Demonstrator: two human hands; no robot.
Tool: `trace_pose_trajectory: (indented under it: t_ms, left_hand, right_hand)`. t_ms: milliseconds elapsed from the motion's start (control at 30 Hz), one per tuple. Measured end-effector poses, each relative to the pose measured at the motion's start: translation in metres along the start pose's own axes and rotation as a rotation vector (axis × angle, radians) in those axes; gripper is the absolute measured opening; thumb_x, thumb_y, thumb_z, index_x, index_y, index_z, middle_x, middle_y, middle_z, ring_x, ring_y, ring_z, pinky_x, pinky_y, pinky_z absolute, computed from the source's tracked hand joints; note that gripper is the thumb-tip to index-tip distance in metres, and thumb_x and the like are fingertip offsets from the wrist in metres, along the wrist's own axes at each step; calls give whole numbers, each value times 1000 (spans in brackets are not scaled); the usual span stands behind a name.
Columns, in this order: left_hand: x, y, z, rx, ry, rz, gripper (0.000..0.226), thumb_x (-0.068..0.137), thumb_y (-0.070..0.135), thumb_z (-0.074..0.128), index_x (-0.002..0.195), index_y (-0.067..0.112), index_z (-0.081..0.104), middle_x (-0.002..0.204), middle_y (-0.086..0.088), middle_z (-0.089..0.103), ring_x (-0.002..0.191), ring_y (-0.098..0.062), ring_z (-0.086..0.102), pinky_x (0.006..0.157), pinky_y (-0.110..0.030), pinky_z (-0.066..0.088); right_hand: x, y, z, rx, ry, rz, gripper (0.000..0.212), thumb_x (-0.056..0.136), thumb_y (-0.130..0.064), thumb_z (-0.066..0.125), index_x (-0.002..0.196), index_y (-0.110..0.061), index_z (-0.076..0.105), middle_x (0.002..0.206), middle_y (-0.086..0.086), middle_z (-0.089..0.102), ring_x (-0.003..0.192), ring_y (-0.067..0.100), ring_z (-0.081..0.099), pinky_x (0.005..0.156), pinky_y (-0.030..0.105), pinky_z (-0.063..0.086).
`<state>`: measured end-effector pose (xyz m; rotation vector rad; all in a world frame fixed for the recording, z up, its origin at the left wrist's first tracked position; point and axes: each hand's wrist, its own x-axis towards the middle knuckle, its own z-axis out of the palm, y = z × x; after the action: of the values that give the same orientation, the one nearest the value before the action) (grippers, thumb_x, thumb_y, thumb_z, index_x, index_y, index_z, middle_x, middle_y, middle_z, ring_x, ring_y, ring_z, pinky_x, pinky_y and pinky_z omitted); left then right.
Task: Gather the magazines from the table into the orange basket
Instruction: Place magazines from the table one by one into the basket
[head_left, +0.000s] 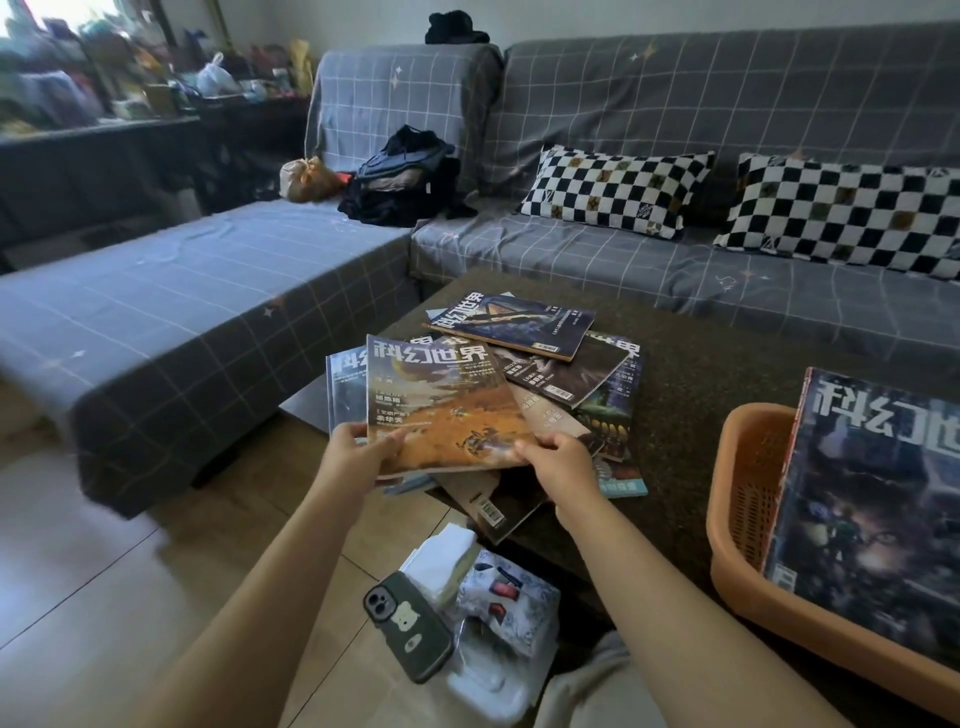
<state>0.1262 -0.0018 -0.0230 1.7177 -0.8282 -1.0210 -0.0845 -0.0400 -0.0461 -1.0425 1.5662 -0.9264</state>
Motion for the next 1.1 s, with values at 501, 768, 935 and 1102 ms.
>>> trace_pose_trajectory:
  t_ms: [501,768,935,1102]
  left_hand:
    - [-110,24,13,-241,-309,249,29,83,19,67,107,14,52,106,-17,65,83,-26,69,60,-30,58]
    - [-138,54,80,-283,-484,318,36,78,22,70,111,15,55,93,-8,72,73,-20,72,55,-24,56]
    - [-156,59,135,-276,-582,315,39,86,12,66,123,15,52,106,-12,67,87,-22,69,68,-30,59]
    - [-171,58,194,-139,-680,323,44,90,17,64,131,15,47,113,-5,65,98,-20,67,75,-33,57]
  right_hand:
    - [-90,-9,-92,440,-89,-122,34,84,-14,67,115,-18,53,103,6,68,87,24,69,66,35,57]
    - [-120,-17,-179,481,64,-273,40,85,-10,65,119,-22,47,105,4,66,84,24,70,66,42,59]
    - [-130,-4,-233,436,203,-287,41,85,-12,65,119,-27,47,109,2,64,94,25,66,82,47,55]
    - [-137,17,-284,455,319,-244,41,87,-10,63,121,-25,47,108,0,63,89,22,67,55,31,57]
